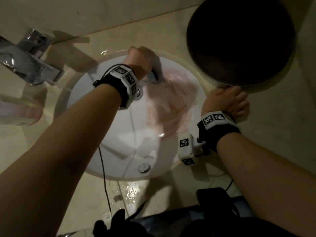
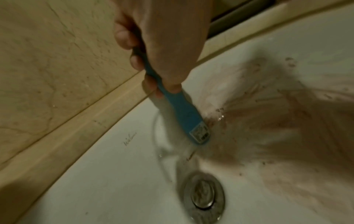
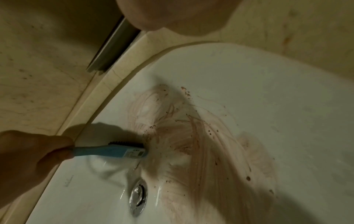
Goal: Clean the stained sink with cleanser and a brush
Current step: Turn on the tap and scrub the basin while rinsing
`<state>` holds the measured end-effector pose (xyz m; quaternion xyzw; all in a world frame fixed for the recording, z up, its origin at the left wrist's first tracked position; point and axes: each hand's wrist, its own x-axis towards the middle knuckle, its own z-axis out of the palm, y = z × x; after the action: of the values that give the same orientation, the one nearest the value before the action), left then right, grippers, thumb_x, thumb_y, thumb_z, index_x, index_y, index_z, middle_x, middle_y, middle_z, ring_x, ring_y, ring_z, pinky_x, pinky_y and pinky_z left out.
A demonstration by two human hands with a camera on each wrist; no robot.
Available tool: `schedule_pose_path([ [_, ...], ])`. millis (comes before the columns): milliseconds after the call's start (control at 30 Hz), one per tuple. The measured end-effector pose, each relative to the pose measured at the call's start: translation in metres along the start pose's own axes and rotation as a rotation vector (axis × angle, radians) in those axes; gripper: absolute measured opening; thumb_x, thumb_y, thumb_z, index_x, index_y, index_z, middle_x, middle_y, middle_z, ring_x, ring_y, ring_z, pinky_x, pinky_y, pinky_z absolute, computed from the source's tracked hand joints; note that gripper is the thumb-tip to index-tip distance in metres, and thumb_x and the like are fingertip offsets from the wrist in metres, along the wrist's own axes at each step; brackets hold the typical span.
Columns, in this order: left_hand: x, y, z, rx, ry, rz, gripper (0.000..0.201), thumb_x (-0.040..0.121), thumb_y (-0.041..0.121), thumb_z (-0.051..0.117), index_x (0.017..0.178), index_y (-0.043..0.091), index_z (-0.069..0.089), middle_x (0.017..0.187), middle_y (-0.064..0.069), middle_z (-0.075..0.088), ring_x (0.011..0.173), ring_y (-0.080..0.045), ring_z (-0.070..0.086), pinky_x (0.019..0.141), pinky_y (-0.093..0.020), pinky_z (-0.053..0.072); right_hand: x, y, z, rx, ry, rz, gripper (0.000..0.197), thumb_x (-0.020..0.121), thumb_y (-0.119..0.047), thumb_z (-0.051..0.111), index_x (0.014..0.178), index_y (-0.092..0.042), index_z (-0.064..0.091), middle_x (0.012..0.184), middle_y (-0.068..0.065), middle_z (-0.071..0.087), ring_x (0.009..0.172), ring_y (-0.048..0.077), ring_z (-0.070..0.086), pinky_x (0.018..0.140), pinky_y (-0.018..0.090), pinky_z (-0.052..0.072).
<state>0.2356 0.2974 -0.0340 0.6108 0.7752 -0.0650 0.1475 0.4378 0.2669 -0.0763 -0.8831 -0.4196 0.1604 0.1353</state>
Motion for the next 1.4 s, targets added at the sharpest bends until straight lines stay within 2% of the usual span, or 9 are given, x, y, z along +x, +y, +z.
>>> schedule_pose_path([
  [100, 0.003, -0.010, -0.013, -0.126, 0.001, -0.249, 0.041, 0.097, 0.016, 0.045, 0.134, -0.001, 0.044, 0.135, -0.018, 0.050, 0.122, -0.030, 0.051, 0.049, -0.015, 0.028, 0.000, -0.001, 0.000, -0.015, -0.011, 0.002, 0.032, 0.088, -0.021, 0.039, 0.115, -0.006, 0.047, 0.131, 0.015, 0.043, 0.123, 0.030, 0.038, 0.097, 0.043, 0.027],
  [167, 0.007, -0.027, -0.010, 0.018, -0.110, -0.284, 0.041, 0.098, 0.013, 0.043, 0.137, 0.001, 0.041, 0.141, -0.016, 0.044, 0.129, -0.030, 0.045, 0.068, -0.012, 0.041, 0.000, 0.000, 0.000, -0.026, -0.018, 0.001, 0.031, 0.089, -0.022, 0.039, 0.115, -0.007, 0.047, 0.131, 0.015, 0.043, 0.123, 0.030, 0.038, 0.096, 0.043, 0.027],
  [267, 0.004, -0.041, -0.009, 0.421, -0.157, -0.223, 0.042, 0.100, 0.010, 0.038, 0.141, 0.007, 0.037, 0.145, -0.010, 0.037, 0.135, -0.030, 0.038, 0.102, -0.039, 0.043, 0.001, -0.001, -0.001, -0.031, -0.029, 0.001, 0.031, 0.089, -0.022, 0.040, 0.114, -0.007, 0.048, 0.130, 0.015, 0.043, 0.123, 0.031, 0.038, 0.095, 0.042, 0.026],
  [400, 0.012, -0.044, -0.006, 0.272, -0.198, -0.280, 0.039, 0.097, 0.018, 0.045, 0.133, 0.005, 0.047, 0.138, -0.015, 0.048, 0.125, -0.030, 0.049, 0.066, -0.012, 0.042, 0.001, -0.002, -0.002, -0.033, -0.044, 0.003, 0.030, 0.090, -0.023, 0.039, 0.114, -0.007, 0.047, 0.130, 0.014, 0.043, 0.122, 0.030, 0.038, 0.095, 0.042, 0.027],
  [467, 0.016, -0.031, -0.004, 0.397, -0.180, -0.155, 0.041, 0.094, 0.023, 0.049, 0.130, 0.004, 0.051, 0.131, -0.016, 0.055, 0.119, -0.031, 0.054, 0.052, -0.012, 0.029, 0.000, -0.002, -0.003, -0.033, -0.045, 0.000, 0.030, 0.090, -0.022, 0.039, 0.115, -0.007, 0.047, 0.130, 0.015, 0.043, 0.122, 0.030, 0.038, 0.095, 0.042, 0.027],
  [600, 0.024, 0.001, -0.012, 0.474, -0.145, 0.129, 0.036, 0.098, 0.019, 0.042, 0.133, 0.012, 0.047, 0.135, -0.013, 0.049, 0.124, -0.031, 0.049, 0.090, -0.033, 0.044, -0.001, -0.002, -0.004, -0.043, -0.043, -0.006, 0.031, 0.090, -0.022, 0.039, 0.115, -0.007, 0.047, 0.129, 0.015, 0.043, 0.121, 0.030, 0.038, 0.095, 0.042, 0.028],
  [733, 0.022, 0.024, -0.015, 0.612, -0.058, 0.426, 0.036, 0.096, 0.011, 0.041, 0.130, 0.019, 0.049, 0.132, -0.009, 0.048, 0.124, -0.031, 0.044, 0.094, -0.044, 0.041, -0.001, -0.002, -0.003, -0.037, -0.049, 0.000, 0.030, 0.090, -0.022, 0.038, 0.115, -0.007, 0.047, 0.129, 0.015, 0.044, 0.121, 0.031, 0.038, 0.095, 0.042, 0.028],
  [1067, 0.011, -0.024, -0.012, 0.647, -0.205, 0.055, 0.034, 0.097, 0.012, 0.041, 0.128, 0.005, 0.051, 0.129, -0.018, 0.053, 0.119, -0.037, 0.051, 0.096, -0.040, 0.041, -0.001, -0.001, -0.005, -0.030, -0.067, -0.005, 0.030, 0.090, -0.022, 0.038, 0.115, -0.008, 0.047, 0.129, 0.014, 0.044, 0.122, 0.029, 0.038, 0.094, 0.040, 0.027],
  [1400, 0.006, 0.070, -0.028, 0.800, 0.008, 0.637, 0.030, 0.092, 0.005, 0.042, 0.118, 0.007, 0.056, 0.116, -0.014, 0.060, 0.116, -0.033, 0.047, 0.087, -0.042, 0.042, -0.001, -0.001, -0.005, -0.027, -0.048, -0.011, 0.030, 0.090, -0.023, 0.039, 0.114, -0.007, 0.047, 0.128, 0.014, 0.044, 0.120, 0.030, 0.039, 0.094, 0.041, 0.027],
])
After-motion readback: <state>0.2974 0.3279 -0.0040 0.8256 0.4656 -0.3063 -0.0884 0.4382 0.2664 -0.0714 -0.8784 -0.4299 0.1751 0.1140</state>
